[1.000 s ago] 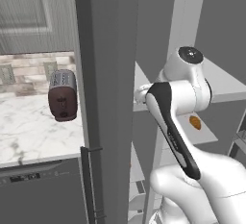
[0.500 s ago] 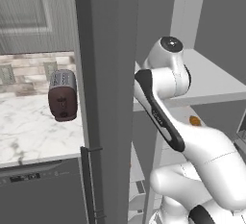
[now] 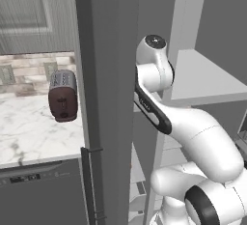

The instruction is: Pick up the frozen fish from the freezer, place it on any shelf in the fridge, and close the fridge and freezer doors when done.

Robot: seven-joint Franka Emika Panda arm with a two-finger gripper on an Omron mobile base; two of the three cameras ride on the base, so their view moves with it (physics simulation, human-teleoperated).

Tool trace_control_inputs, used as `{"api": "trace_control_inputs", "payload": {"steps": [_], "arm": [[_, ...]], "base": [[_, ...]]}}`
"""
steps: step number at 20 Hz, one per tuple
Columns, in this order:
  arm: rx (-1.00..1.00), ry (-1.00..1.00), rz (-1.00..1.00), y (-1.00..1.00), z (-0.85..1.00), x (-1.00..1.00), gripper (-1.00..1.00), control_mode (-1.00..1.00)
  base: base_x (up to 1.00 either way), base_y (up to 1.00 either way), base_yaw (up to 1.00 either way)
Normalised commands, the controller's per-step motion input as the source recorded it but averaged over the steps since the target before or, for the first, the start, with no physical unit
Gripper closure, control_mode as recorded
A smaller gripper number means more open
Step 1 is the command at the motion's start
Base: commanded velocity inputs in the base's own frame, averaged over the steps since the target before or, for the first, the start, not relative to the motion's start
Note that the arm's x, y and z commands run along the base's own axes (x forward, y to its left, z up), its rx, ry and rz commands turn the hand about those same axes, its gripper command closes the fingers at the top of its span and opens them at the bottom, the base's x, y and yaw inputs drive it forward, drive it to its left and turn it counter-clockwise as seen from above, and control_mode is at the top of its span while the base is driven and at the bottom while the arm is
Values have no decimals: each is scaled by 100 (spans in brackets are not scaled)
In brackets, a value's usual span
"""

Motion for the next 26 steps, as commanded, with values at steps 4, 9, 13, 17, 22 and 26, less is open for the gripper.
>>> {"api": "trace_control_inputs", "payload": {"steps": [4,9,13,17,22,26], "arm": [[1,1,5,17,-21,32,-100,-100],[0,4,8,15,-21,16,-100,-100],[0,2,8,4,-16,17,-100,-100],[0,7,8,7,-34,16,-100,-100],[0,6,5,4,-42,16,-100,-100],[0,6,2,3,-49,27,100,-100]], "base": [[0,0,0],[0,0,0],[0,0,0],[0,0,0],[0,0,0],[0,0,0]]}}
